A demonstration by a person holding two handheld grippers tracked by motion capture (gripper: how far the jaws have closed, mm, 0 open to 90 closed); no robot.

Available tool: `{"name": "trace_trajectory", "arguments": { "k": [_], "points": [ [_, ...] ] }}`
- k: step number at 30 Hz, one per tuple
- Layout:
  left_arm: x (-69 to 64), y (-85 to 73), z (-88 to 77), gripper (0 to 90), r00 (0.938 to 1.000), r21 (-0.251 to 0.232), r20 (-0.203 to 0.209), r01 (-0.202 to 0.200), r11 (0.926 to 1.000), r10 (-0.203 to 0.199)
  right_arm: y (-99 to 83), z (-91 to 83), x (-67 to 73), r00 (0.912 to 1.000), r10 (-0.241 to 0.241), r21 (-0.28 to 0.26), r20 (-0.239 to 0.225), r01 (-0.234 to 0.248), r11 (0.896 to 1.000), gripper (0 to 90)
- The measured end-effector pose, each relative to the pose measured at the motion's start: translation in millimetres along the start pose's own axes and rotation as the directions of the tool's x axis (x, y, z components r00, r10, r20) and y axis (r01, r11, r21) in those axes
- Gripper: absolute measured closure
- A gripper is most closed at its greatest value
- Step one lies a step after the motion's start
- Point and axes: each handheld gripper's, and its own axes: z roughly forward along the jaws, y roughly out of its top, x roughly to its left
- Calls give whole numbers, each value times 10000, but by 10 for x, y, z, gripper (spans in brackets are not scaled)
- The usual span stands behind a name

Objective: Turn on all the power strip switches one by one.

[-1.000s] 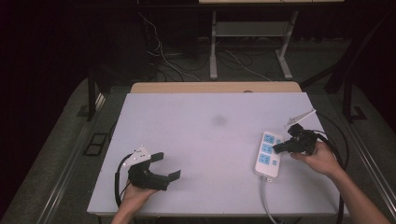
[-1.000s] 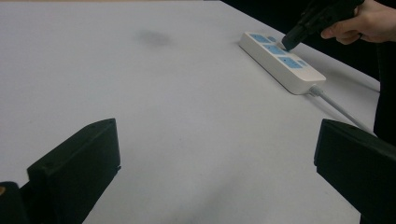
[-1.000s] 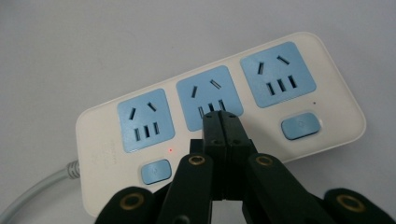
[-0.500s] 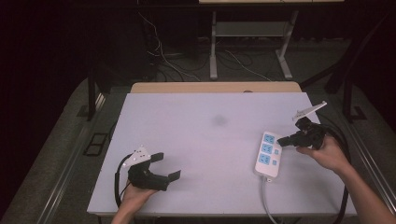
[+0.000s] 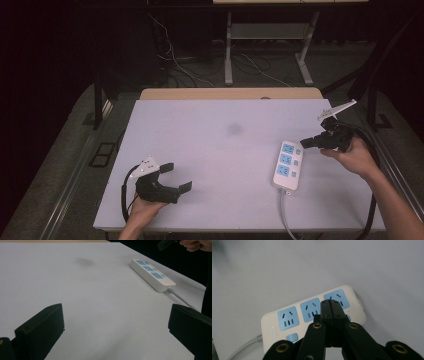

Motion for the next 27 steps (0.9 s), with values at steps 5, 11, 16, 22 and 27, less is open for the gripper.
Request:
{"name": "trace_trajectory", "arguments": {
  "k": [5, 11, 16, 22, 27],
  "points": [
    [1, 0, -2, 0, 10000, -7, -14, 0, 10000, 0, 12, 22, -70, 9999, 132, -66, 43, -132, 9999, 900],
    [1, 5, -15, 0, 10000, -101, -89, -21, 9999, 20, 6, 79, -140, 9996, 273, -103, 30, -273, 9996, 900],
    [5, 5, -17, 0, 10000, -100, -80, -20, 9999, 19, 13, 128, -182, 9994, 345, -90, 40, -344, 9994, 900],
    [6, 5, -18, 0, 10000, -98, -80, -26, 9999, 25, 6, 188, -229, 9991, 424, -37, 29, -423, 9991, 900],
    [6, 5, -15, 0, 10000, -76, -83, -27, 10000, 26, -13, 242, -251, 9989, 467, -10, -21, -467, 9989, 900]
  ]
}}
